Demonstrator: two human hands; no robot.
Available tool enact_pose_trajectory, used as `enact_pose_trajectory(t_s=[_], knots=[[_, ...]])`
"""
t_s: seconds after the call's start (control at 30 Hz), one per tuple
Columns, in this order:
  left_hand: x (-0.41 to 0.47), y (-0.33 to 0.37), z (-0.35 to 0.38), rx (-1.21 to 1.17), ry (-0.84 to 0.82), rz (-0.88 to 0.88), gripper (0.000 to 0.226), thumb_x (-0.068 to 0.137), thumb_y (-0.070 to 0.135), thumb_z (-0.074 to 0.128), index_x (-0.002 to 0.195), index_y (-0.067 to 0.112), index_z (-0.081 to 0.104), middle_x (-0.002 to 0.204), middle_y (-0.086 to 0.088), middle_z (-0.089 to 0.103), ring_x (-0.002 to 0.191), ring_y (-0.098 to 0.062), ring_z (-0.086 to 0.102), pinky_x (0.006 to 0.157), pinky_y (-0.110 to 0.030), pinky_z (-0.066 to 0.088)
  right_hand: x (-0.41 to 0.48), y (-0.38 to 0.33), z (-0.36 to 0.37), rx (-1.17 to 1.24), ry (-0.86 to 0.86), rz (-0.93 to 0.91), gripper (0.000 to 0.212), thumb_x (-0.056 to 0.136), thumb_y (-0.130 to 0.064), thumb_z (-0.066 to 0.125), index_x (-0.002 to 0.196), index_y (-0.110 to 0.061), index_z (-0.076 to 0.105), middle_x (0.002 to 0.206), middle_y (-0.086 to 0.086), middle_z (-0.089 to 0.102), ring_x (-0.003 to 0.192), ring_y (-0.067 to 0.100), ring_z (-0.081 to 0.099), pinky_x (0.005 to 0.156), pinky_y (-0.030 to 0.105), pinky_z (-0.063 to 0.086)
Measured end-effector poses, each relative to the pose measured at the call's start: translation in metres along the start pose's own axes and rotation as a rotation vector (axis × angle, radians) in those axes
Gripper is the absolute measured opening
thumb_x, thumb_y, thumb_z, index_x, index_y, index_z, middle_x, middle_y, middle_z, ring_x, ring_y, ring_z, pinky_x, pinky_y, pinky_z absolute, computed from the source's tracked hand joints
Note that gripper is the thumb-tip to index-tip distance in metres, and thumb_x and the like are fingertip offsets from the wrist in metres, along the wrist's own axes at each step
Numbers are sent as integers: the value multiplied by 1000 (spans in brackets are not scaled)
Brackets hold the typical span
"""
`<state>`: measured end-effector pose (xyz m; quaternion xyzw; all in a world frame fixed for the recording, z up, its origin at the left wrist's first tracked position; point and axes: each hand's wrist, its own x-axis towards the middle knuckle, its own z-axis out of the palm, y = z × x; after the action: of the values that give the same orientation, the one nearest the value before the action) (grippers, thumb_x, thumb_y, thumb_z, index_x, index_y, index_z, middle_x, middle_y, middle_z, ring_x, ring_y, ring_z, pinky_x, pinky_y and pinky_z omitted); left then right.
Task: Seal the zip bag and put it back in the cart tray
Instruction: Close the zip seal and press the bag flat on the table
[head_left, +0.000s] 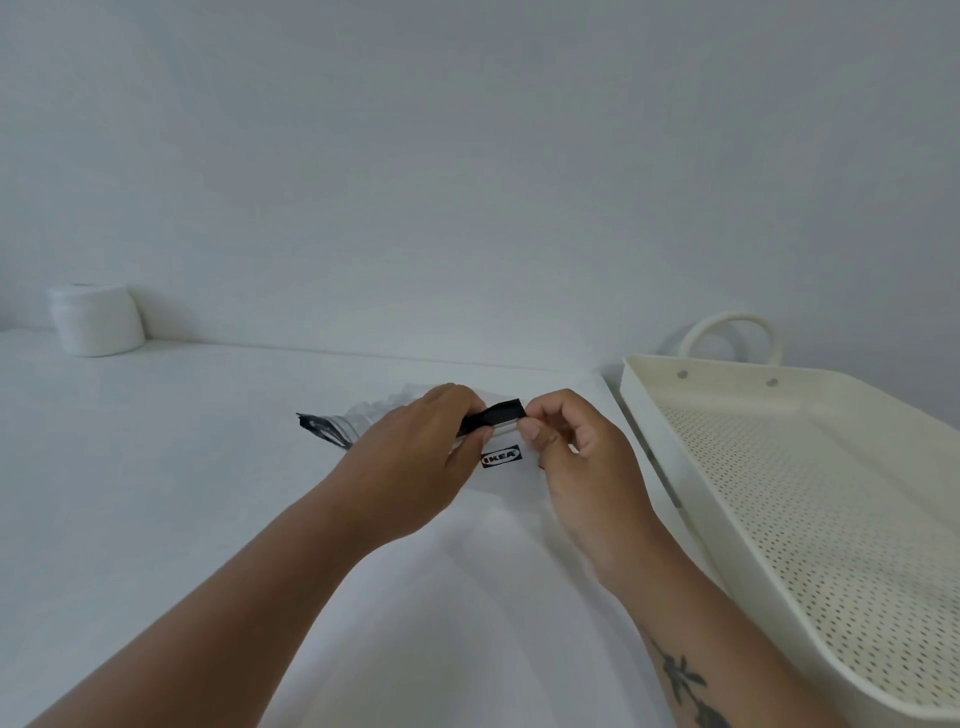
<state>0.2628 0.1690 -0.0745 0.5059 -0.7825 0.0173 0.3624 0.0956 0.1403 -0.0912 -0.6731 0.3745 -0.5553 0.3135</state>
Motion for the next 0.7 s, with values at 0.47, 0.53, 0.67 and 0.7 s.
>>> enact_pose_trajectory(t_s=[0.47,0.53,0.67,0.7], knots=[[2,-3,-1,-35,21,-5,5,92,29,55,89,25,54,81,12,56,74,-9,53,65,-30,45,1,-4,-6,24,-45,74,9,88,-28,66,80,-30,68,80,-17,69,79,-2,59,69,11,40],[3,-3,-2,-50,13,-18,6,91,32,56,86,30,54,80,16,57,76,-5,54,64,-25,44,2,-4,-9,30,5,91,7,87,-27,68,80,-26,69,77,-14,68,74,0,57,66,12,40],[4,-7,-3,-57,-18,-62,5,90,36,55,87,33,56,81,18,59,82,1,54,63,-18,38,4,-1,-14,62,72,134,7,86,-26,68,81,-21,70,70,-15,64,65,1,52,66,18,40],[3,-8,-4,-62,-21,-75,5,90,37,56,86,34,56,81,18,60,81,1,55,63,-19,38,4,-1,-14,60,81,146,8,86,-27,68,81,-21,70,67,-17,62,63,-1,51,64,16,39]])
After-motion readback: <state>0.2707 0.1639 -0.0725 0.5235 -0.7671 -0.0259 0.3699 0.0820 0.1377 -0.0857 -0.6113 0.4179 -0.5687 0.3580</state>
